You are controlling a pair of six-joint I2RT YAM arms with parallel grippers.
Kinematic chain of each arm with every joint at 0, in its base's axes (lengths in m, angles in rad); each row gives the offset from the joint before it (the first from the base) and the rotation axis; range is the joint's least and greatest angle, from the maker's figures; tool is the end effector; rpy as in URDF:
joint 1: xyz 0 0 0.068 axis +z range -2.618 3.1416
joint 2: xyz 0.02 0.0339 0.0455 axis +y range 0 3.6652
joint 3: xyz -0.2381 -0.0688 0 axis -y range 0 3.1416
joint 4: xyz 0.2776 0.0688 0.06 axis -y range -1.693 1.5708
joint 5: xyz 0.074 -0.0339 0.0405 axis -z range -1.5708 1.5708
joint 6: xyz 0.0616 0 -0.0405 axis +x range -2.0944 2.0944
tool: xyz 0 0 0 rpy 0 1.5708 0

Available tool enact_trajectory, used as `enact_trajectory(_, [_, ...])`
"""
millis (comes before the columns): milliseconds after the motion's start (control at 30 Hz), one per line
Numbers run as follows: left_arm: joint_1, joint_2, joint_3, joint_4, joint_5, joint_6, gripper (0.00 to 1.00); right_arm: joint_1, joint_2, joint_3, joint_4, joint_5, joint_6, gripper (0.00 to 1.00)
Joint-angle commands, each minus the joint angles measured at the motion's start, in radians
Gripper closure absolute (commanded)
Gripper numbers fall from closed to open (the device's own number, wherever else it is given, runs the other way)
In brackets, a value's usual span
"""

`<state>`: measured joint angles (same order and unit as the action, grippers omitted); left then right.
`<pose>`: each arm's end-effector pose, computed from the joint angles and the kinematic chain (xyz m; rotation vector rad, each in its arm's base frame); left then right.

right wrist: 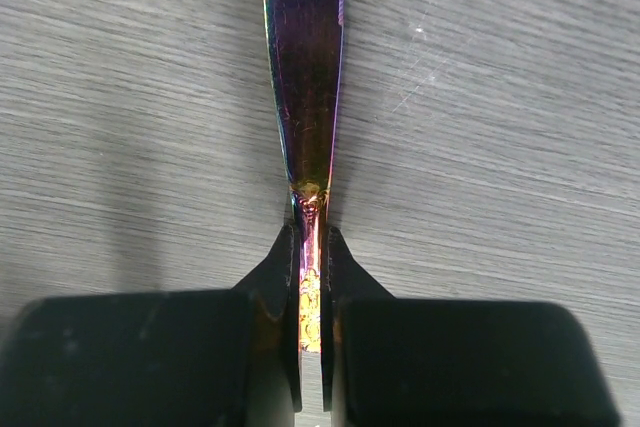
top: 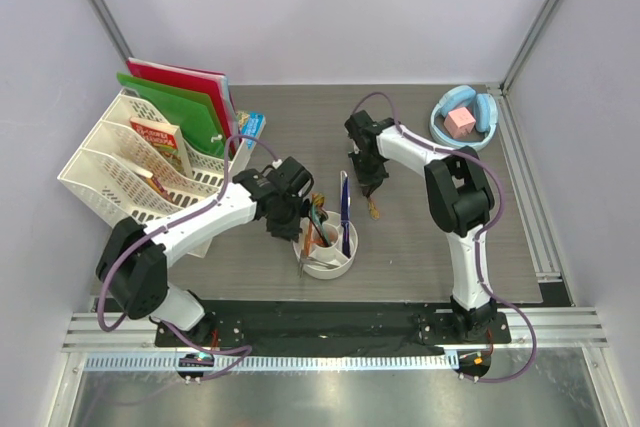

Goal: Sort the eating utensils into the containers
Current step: Pick up the knife at the center of the board.

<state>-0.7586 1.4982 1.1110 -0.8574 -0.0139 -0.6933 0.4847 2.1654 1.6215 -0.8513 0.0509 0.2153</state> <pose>0.2371 -0.2236 0.1733 0.0905 2.8720 -0.2990 0.3958 0.2049 0.0850 -0.3908 2.9333 0.0186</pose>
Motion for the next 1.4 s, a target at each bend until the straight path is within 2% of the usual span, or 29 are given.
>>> enact_trajectory(0, [0.011, -0.049, 0.004, -0.034, -0.004, 0.028, 0.80, 0.003, 0.160, -0.101, -0.041, 0.058, 0.027, 0.99])
enact_trajectory(200, [0.015, -0.050, 0.004, -0.028, 0.002, 0.034, 0.80, 0.003, 0.093, -0.147, -0.045, 0.040, 0.045, 0.98])
enact_trajectory(267, [0.016, -0.047, 0.006, -0.022, 0.008, 0.040, 0.79, 0.003, 0.100, -0.132, -0.054, 0.030, 0.049, 0.82])
enact_trajectory(367, [0.016, -0.038, 0.010, -0.020, 0.008, 0.046, 0.80, 0.005, 0.134, -0.085, -0.067, 0.053, 0.050, 0.73])
enact_trajectory(600, [0.021, -0.047, 0.006, -0.028, 0.009, 0.052, 0.80, 0.003, 0.204, 0.060, -0.115, 0.083, 0.041, 0.71])
enact_trajectory(767, [0.024, -0.059, -0.003, -0.029, 0.008, 0.048, 0.80, -0.003, 0.240, 0.098, -0.127, 0.049, 0.041, 0.72])
enact_trajectory(800, [0.024, -0.061, -0.005, -0.031, 0.009, 0.048, 0.80, -0.001, 0.247, 0.109, -0.129, 0.031, 0.035, 0.76])
enact_trajectory(833, [0.025, -0.062, -0.007, -0.029, 0.008, 0.046, 0.80, -0.001, 0.249, 0.112, -0.130, 0.026, 0.033, 0.99])
enact_trajectory(967, [0.028, -0.059, -0.004, -0.031, 0.008, 0.048, 0.80, -0.001, 0.220, 0.098, -0.123, 0.009, 0.030, 0.99])
enact_trajectory(1367, [0.041, -0.026, 0.032, -0.020, 0.008, 0.078, 0.80, -0.001, -0.151, -0.156, -0.023, 0.032, 0.047, 0.99])
